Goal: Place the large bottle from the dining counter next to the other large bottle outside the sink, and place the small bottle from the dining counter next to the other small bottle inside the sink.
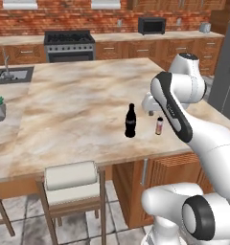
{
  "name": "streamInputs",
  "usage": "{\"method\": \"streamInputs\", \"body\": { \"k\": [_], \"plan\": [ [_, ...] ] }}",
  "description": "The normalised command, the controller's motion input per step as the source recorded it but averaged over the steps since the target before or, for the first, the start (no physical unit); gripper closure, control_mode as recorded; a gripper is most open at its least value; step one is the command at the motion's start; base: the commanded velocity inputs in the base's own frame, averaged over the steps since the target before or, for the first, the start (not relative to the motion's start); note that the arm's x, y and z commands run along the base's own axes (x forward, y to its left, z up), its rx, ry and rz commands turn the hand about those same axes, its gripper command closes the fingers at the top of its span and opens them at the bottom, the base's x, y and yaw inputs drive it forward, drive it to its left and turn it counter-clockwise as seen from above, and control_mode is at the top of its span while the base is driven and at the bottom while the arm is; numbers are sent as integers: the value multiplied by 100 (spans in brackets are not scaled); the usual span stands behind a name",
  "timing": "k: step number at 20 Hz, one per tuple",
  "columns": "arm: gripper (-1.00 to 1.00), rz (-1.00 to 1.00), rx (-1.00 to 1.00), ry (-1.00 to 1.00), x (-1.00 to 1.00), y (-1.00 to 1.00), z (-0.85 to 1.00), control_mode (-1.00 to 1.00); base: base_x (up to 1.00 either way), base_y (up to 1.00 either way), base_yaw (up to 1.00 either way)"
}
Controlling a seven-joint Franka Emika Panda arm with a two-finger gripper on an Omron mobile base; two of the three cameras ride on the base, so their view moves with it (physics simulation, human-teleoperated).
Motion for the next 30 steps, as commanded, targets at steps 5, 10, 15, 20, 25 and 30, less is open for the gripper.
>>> {"method": "streamInputs", "body": {
  "k": [5, 10, 15, 20, 25, 30],
  "plan": [
    [-100, 0, 0, 0, 0, 0, 0, 100, 39, 0, -1],
    [-100, 0, 0, 0, 0, 0, 0, 100, 37, 0, -1],
    [-100, 0, 0, 0, 0, 0, 0, 100, 23, 0, 0],
    [-100, 0, 0, 0, 0, 0, 0, 100, 0, 0, 0],
    [-100, 0, 0, 0, 0, 0, 0, -100, 0, 0, 0],
    [-100, 0, 0, 0, 0, 0, -1, -100, 0, 0, 0]
  ]
}}
